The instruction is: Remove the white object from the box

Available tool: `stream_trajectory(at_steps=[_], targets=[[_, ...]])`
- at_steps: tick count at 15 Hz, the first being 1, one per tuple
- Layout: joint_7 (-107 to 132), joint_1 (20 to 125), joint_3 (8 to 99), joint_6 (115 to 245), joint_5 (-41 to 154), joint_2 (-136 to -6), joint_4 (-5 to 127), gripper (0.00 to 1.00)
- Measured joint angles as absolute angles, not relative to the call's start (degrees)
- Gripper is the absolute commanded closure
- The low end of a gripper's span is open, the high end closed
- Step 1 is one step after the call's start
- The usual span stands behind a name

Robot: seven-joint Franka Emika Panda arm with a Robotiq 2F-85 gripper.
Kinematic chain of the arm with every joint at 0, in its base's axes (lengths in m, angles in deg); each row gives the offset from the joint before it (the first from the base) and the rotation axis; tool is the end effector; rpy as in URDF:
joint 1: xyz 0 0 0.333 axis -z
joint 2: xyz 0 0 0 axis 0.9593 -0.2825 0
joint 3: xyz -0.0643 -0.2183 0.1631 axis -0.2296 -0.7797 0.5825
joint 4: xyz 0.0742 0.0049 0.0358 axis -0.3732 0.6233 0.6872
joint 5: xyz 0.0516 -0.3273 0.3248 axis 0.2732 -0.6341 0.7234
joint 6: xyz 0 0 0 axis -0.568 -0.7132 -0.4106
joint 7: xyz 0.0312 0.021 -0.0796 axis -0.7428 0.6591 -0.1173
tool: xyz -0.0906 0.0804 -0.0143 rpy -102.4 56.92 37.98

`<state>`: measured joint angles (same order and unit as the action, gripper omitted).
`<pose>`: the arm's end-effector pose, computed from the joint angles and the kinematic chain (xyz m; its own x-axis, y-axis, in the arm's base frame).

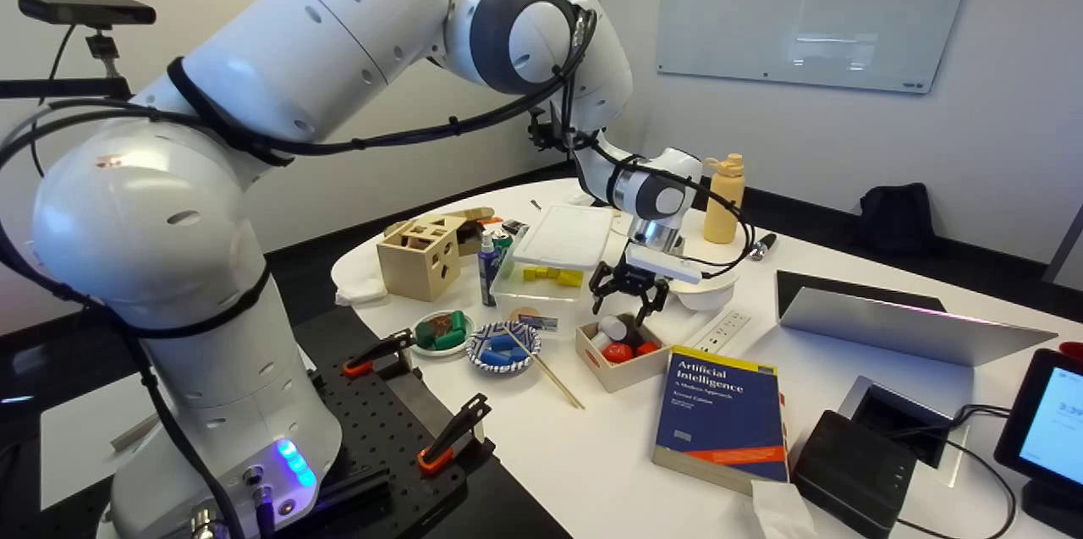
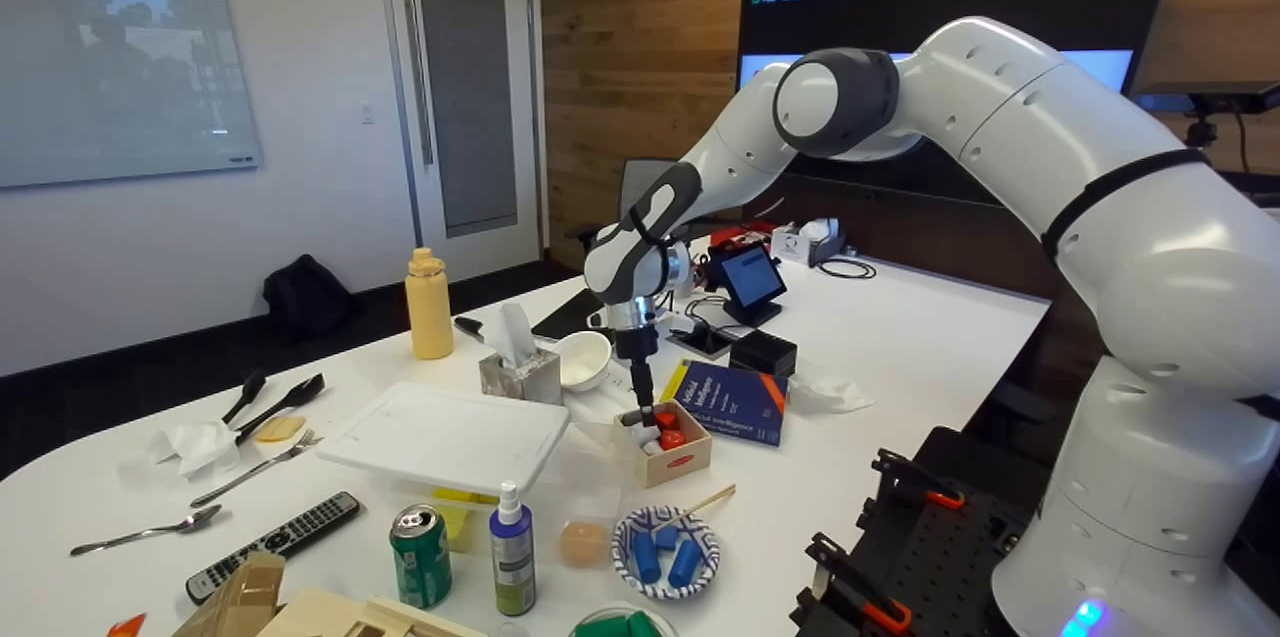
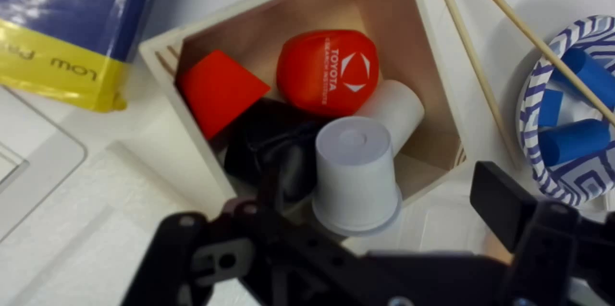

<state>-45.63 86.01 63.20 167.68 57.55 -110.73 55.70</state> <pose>0.6520 -0.0789 -0.0415 0.6649 0.7301 -0.1577 0.6641 -0.6744 -0.3227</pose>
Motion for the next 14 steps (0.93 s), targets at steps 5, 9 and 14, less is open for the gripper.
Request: stream_trajectory(at_steps=[5,9,14], targets=[[-45.6,86.6,63.3,169.6,58.1,-110.1,58.9,0.00],[-45.4,86.5,64.2,173.6,58.6,-110.1,60.4,0.28],[-45.4,86.5,64.5,174.6,58.6,-110.1,60.9,0.66]])
